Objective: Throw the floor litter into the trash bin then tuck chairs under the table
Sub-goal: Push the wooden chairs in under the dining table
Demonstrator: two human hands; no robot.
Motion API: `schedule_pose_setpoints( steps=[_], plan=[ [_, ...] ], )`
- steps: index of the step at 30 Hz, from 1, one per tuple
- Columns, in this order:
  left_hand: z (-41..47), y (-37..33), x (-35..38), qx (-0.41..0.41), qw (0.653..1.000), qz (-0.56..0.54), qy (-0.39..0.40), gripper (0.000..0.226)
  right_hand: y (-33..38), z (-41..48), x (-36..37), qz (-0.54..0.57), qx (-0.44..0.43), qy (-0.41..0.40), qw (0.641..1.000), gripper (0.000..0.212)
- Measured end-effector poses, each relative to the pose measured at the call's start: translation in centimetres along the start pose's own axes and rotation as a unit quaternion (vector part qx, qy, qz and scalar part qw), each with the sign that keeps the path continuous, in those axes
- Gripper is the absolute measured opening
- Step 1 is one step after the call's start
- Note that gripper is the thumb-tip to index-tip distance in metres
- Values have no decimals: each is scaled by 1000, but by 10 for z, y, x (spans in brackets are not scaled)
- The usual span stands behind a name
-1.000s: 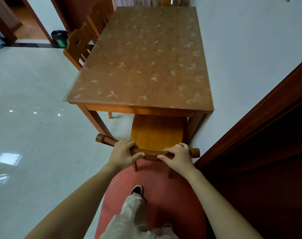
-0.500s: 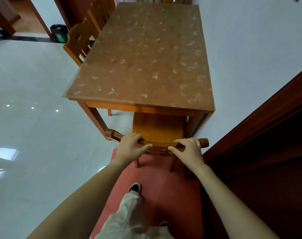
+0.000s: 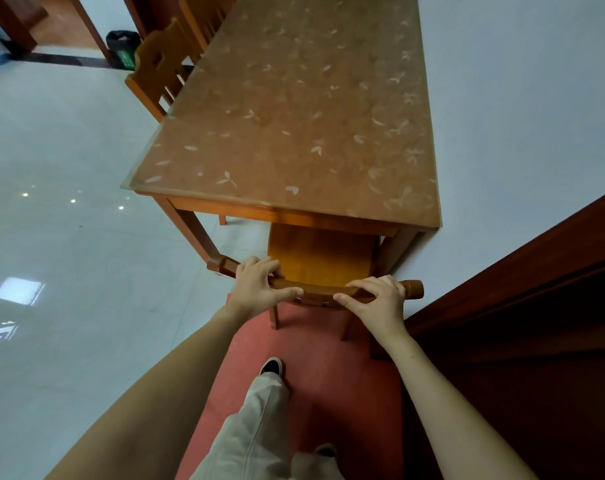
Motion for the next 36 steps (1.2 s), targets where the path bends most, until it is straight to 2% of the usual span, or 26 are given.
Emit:
schedule_pose_setpoints(
  steps=[7, 23, 36],
  plan=[
    [39, 4, 1, -5, 1000, -6, 1, 61, -6, 38, 3, -1, -2, 2, 1000, 35],
    [70, -13, 19, -10, 1000, 2, -12, 61, -30, 80, -12, -3, -4, 28, 1000, 46],
    [69, -11, 17, -9, 1000, -7, -7, 61, -25, 72, -9, 11, 26, 25, 999, 40]
  ],
)
Point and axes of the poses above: each hand's wrist, its own z-axis towards the middle knuckle, its own x-axis out of the palm, y = z × x, the point moved 6 cm from there along z, towards the middle knuckle, and after that the axes turned 2 degrees about x, right-handed, at the moved point
